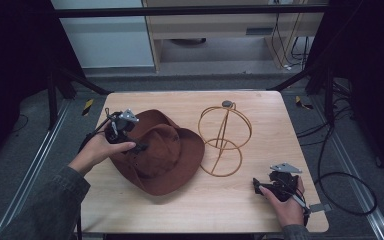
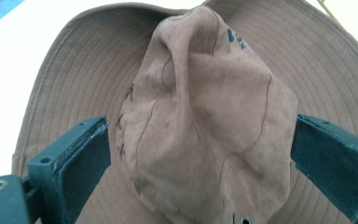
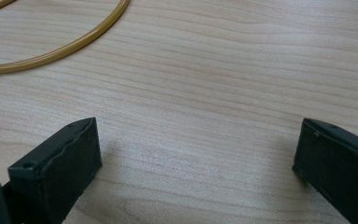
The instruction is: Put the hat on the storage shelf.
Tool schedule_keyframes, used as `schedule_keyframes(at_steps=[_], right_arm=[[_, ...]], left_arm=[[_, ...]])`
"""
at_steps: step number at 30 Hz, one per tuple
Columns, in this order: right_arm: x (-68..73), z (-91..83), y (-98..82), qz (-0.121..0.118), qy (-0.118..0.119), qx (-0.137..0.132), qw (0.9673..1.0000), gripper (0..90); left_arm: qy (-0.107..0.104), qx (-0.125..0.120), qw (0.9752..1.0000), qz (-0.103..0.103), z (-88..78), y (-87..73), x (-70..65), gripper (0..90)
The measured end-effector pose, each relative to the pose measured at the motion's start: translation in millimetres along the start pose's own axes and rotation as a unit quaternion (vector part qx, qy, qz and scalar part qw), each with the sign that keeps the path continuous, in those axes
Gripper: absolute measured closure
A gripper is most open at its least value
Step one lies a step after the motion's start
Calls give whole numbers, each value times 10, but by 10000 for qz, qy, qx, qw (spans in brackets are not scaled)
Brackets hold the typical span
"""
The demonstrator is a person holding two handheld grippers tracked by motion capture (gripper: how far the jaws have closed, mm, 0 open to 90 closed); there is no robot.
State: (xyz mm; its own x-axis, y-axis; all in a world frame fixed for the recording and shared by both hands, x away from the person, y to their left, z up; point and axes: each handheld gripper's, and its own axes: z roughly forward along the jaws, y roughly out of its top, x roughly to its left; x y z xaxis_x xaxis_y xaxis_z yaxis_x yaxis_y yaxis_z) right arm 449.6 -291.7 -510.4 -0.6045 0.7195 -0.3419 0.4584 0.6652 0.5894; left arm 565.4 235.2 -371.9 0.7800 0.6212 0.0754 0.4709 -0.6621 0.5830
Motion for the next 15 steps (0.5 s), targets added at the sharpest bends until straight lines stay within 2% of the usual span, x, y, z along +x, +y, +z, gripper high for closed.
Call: schedule_keyframes(at_steps=[7, 12, 15], right_arm=[[0, 0, 0, 0, -2, 1, 10000, 7], [0, 0, 0, -1, -1, 0, 10000, 7], [0, 0, 0, 1, -1, 0, 10000, 7]], left_arm=[[5, 175, 9998, 29, 186, 123, 29, 47], [-24, 281, 9996, 52, 259, 160, 40, 59], [-17, 248, 9997, 38, 297, 188, 47, 81]])
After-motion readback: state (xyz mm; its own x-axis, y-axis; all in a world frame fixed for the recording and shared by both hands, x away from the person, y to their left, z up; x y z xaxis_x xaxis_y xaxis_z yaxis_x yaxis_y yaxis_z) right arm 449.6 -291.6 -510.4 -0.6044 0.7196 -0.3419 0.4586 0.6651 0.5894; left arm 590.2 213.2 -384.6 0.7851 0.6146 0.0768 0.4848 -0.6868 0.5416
